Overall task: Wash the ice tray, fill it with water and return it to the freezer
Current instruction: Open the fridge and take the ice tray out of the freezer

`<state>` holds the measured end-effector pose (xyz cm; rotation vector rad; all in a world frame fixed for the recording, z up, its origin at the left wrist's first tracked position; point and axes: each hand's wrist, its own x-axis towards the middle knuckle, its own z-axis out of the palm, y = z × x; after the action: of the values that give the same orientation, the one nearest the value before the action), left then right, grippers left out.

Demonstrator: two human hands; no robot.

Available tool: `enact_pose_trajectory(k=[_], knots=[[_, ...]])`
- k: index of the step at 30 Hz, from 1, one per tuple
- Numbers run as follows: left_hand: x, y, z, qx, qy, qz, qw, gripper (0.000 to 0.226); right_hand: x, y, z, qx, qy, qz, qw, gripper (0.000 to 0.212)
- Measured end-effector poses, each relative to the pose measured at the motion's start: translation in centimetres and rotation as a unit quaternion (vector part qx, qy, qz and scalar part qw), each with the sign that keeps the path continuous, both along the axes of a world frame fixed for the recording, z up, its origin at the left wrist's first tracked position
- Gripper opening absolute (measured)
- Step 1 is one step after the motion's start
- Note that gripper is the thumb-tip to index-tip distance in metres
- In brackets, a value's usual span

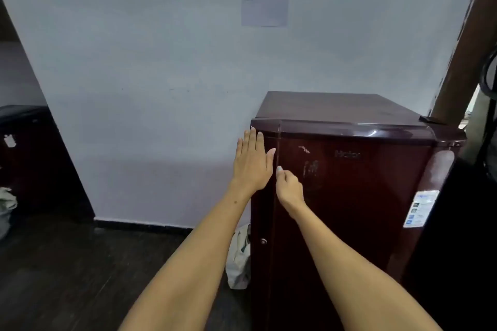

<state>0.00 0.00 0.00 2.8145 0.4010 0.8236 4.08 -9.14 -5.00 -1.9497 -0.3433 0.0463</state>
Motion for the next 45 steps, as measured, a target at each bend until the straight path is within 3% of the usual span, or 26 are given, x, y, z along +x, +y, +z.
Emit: enact_pose_trajectory(k=[7, 20, 36, 45], knots=[[3.9, 2.5, 0.3, 0.062, 0.068, -0.023, 0.995, 0.067, 1.7, 3.3, 0.0, 0.005, 0.047, 0.025, 0.999, 0.049], [8.0, 5.5, 0.3, 0.112, 0.064, -0.043, 0.991, 0.063, 5.1, 4.8, -1.2, -0.037, 0.112, 0.033, 0.993, 0.068], [7.5, 5.4, 0.4, 0.109, 0.062, -0.044, 0.991, 0.061, 4.3, 4.7, -1.0, -0.037, 0.122, 0.021, 0.992, 0.065], [3.5, 3.1, -0.3, 0.109, 0.033, -0.033, 0.993, 0.062, 0.5, 1.9, -0.8, -0.033, 0.128, 0.038, 0.991, 0.067]])
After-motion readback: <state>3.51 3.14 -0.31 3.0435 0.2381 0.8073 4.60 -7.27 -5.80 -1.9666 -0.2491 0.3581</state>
